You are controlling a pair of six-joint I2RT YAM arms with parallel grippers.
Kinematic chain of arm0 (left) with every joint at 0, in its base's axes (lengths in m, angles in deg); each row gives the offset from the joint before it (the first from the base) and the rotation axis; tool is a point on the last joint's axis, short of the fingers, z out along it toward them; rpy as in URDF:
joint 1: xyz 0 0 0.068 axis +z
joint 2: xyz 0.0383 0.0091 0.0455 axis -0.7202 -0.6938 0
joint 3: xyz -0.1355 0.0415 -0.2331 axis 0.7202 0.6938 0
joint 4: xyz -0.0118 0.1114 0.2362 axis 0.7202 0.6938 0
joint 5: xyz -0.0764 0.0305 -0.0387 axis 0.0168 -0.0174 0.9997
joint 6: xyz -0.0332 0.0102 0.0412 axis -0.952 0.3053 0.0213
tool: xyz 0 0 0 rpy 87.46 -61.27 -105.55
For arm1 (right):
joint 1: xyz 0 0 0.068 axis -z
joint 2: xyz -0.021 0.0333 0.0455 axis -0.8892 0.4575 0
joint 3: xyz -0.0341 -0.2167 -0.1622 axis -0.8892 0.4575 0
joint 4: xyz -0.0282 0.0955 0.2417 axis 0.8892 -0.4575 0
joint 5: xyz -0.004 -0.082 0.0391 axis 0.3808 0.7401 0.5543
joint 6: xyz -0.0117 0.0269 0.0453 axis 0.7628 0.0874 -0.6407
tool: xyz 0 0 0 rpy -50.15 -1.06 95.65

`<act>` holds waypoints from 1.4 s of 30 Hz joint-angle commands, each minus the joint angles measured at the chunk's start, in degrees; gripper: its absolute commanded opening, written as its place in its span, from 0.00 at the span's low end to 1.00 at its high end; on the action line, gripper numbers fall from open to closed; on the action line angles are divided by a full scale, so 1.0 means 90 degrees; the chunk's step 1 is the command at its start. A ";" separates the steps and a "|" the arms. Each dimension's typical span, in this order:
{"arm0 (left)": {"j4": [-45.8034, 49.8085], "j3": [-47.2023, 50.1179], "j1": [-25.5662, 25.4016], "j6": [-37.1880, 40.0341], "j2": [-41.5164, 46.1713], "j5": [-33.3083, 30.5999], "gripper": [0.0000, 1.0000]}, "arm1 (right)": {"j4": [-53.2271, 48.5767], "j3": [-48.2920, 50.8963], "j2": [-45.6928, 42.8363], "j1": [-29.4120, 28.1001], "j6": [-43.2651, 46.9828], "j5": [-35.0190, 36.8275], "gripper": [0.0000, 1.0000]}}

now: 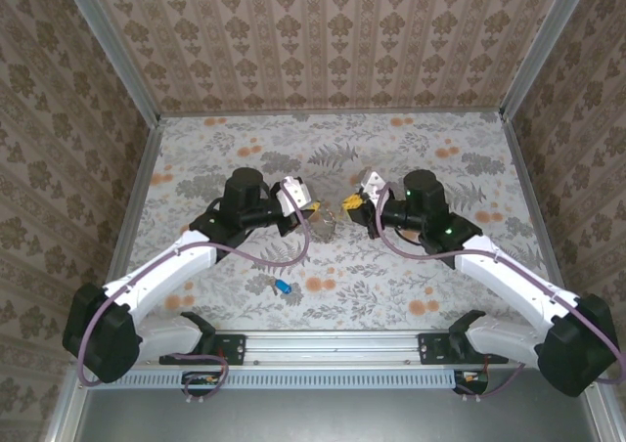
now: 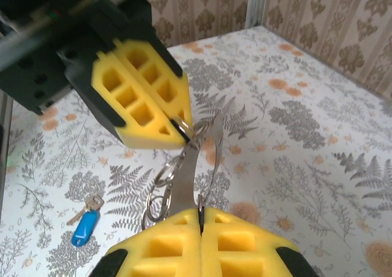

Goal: Put the keys on the keyring

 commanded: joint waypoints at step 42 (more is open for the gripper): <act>-0.0568 -0.0172 -0.0180 -0.0439 -0.0146 -0.0064 0.00 | 0.1442 -0.0272 0.0530 -0.0344 -0.1041 -0.0015 0.00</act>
